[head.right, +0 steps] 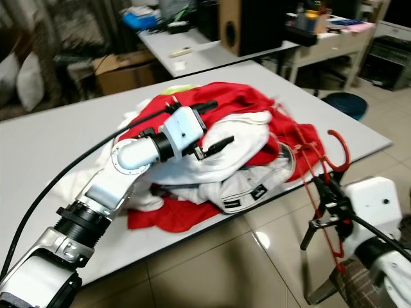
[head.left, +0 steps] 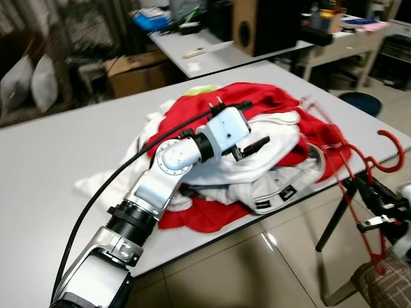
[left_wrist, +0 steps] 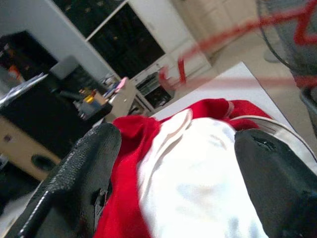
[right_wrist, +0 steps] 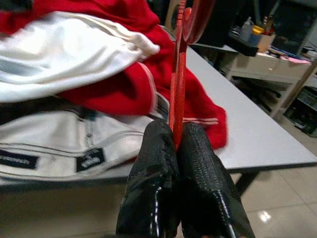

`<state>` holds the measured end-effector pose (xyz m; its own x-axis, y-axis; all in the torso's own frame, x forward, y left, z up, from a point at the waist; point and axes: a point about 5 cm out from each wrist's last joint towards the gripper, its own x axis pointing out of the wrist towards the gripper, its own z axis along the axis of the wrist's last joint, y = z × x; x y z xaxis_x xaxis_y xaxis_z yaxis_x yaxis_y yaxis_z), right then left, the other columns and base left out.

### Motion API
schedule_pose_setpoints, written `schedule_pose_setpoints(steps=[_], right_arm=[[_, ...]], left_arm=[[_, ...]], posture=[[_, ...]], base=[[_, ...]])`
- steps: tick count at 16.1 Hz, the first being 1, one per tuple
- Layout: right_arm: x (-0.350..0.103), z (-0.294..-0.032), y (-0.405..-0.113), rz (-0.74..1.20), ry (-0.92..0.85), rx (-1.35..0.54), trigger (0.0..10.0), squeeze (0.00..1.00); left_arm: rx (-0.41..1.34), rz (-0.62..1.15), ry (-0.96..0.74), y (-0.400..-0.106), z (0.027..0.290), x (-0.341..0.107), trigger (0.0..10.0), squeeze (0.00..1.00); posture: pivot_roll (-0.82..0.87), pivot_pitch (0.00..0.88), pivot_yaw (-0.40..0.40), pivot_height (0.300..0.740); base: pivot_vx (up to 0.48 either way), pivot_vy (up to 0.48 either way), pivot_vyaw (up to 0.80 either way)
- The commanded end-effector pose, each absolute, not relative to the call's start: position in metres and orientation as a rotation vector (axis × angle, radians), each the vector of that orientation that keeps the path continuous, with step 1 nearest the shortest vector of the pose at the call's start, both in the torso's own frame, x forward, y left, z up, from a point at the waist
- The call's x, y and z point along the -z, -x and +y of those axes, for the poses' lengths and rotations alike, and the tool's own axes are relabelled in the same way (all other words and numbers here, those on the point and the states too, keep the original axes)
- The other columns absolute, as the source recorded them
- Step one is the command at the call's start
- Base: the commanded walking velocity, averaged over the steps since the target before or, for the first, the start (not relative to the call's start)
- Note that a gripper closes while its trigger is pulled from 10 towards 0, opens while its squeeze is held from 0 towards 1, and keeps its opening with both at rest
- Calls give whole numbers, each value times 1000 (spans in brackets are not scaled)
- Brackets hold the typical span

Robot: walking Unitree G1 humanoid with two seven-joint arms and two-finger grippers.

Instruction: Hang hanger

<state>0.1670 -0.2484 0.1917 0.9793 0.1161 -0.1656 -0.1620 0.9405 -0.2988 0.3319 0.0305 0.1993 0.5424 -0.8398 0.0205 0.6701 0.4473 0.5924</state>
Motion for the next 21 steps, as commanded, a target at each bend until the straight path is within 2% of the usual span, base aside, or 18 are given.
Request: schedule_pose_setpoints(steps=[1,4,5,6,12,13,14,15,16,17,19,21], right_arm=[[-197,-248,-165,129,323,-154,10000,0],[-196,-243,-161,147,326,-197,10000,0],[-195,-242,-159,159,321,-218,10000,0],[-194,-240,-160,166,315,-241,10000,0],[-193,-234,-165,186,297,-340,10000,0],[-192,-233,-166,190,295,-351,10000,0],[-192,-233,-166,193,294,-357,10000,0],[-193,-233,-167,195,297,-361,10000,0],[-194,-234,-166,195,300,-359,10000,0],[-195,-234,-164,197,302,-354,10000,0],[-194,-236,-161,203,304,-344,10000,0],[-195,-236,-159,204,302,-337,10000,0]], left_arm=[[929,-329,-618,-337,34,-200,0,0],[916,-329,-682,-342,39,-199,0,0],[952,-319,-638,-340,46,-201,0,0],[999,-310,-600,-336,53,-203,431,0],[993,-245,-684,-337,77,-198,0,0],[979,-246,-700,-339,77,-198,1961,0],[970,-246,-709,-340,76,-198,1961,0],[961,-256,-739,-343,70,-195,4000,0],[965,-259,-764,-344,66,-193,4275,0],[960,-260,-786,-345,65,-193,4196,0],[947,-253,-827,-348,64,-192,3412,0],[915,-260,-833,-352,66,-194,0,0]], posture=[[-237,0,127,740],[-237,0,121,740],[-222,0,102,740],[-218,0,96,740],[-167,0,38,740],[-165,0,35,740],[-165,0,35,740],[-171,0,37,740],[-178,0,41,740],[-188,0,50,740],[-188,0,50,740],[-195,0,60,740]], base=[[0,0,0],[0,0,0],[0,0,0],[0,0,0],[0,0,0],[0,0,0],[0,0,0],[0,0,0],[0,0,0],[0,0,0],[0,0,0],[0,0,0]])
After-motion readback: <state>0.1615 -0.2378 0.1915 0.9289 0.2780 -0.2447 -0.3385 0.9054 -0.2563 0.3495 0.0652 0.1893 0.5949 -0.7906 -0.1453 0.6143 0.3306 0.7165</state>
